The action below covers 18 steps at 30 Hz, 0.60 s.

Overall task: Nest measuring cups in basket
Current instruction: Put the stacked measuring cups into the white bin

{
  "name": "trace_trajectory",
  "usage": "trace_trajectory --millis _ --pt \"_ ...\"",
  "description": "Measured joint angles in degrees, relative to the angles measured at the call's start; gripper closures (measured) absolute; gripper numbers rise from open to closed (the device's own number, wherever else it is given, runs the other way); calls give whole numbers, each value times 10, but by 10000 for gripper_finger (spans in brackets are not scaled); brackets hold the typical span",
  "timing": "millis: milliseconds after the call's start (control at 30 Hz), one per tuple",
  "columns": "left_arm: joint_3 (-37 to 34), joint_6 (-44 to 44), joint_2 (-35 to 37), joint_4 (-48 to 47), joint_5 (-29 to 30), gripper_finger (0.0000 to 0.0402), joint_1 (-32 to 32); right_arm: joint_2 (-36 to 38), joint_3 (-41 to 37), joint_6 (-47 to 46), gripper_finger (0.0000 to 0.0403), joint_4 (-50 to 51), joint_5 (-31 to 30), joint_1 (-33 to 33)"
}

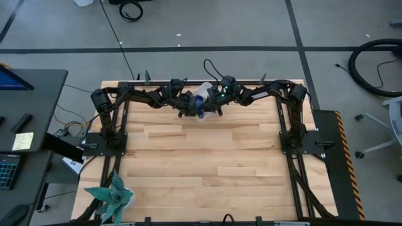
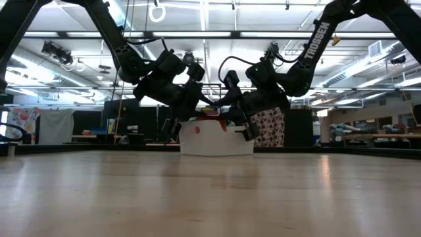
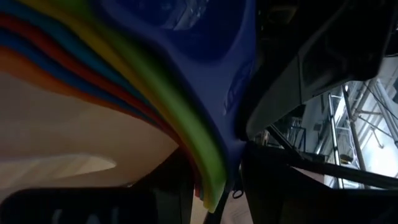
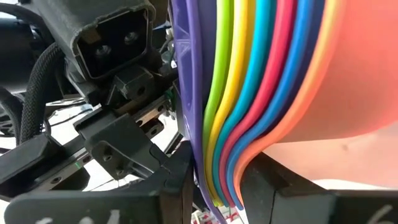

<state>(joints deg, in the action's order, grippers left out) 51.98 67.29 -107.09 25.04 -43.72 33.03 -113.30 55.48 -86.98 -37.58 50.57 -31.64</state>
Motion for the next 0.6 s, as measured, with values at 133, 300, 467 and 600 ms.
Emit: trace_trajectory --millis 133,300,467,600 --pt "0 1 1 -1 4 294 3 0 0 0 305 -5 0 -3" --pt "1 7 1 -5 14 294 4 -1 0 -7 280 -2 0 -3" --pt "1 11 1 -10 40 307 4 -2 0 -19 246 2 -19 -3" --pt "1 10 2 -11 43 308 4 -2 0 -19 242 1 -19 -5"
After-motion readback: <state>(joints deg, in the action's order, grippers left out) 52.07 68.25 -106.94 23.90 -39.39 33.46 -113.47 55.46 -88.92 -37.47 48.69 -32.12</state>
